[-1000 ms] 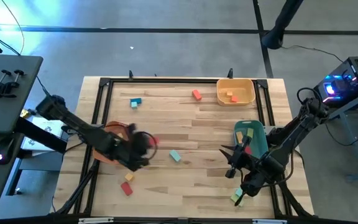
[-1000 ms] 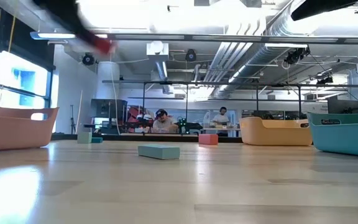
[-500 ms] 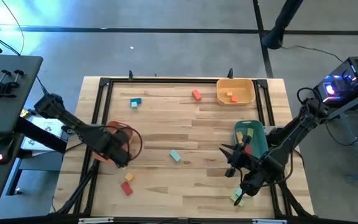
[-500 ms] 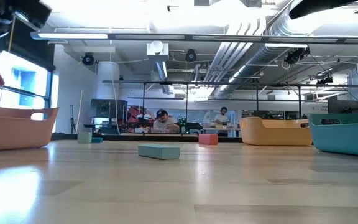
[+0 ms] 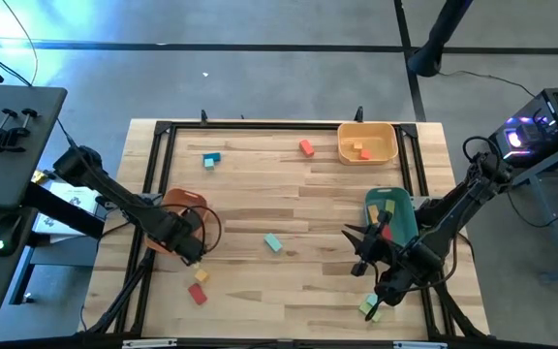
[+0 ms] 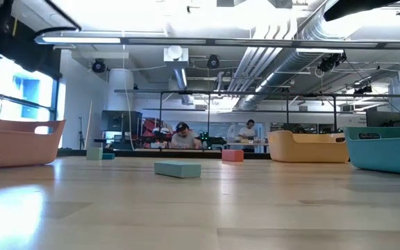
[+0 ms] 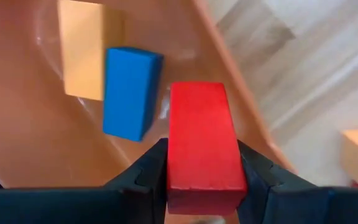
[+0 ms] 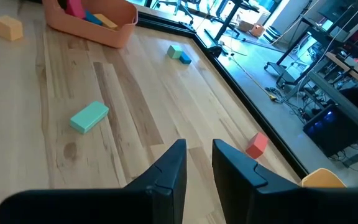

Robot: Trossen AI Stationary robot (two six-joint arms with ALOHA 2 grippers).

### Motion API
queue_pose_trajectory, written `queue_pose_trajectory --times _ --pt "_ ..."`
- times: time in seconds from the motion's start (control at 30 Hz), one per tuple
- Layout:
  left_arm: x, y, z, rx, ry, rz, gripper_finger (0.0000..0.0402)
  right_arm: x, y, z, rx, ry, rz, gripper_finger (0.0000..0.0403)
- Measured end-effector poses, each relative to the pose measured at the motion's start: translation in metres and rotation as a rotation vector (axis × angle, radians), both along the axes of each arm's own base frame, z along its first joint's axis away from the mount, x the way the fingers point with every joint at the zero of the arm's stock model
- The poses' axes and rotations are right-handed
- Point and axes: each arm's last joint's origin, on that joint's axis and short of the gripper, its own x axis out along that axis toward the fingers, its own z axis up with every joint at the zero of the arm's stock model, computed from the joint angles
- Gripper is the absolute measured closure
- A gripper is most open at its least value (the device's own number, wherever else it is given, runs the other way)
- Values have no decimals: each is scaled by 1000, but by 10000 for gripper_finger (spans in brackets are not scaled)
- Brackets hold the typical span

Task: Sort blocks by size
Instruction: Put the thick red rectangular block into the orange bin, then put the top light blue cube block into the yellow bin

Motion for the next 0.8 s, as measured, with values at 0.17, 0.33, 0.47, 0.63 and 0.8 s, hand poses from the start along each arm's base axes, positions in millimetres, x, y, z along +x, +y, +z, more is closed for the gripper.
queue_pose_trajectory --times 0.17,0.33,0.47,0.63,0.8 --pt "-6 5 -10 72 4 13 287 0 0 0 3 -2 -1 332" --pt "-6 5 -9 147 -45 -16 286 0 0 0 5 -3 -1 332" --pt "-7 4 -9 178 -63 -12 281 0 0 0 6 -3 -2 332" --pt "-9 5 -8 193 -52 9 239 0 0 0 8 -4 -2 332" --pt "-19 12 5 237 -4 66 183 0 0 0 6 -2 -1 332"
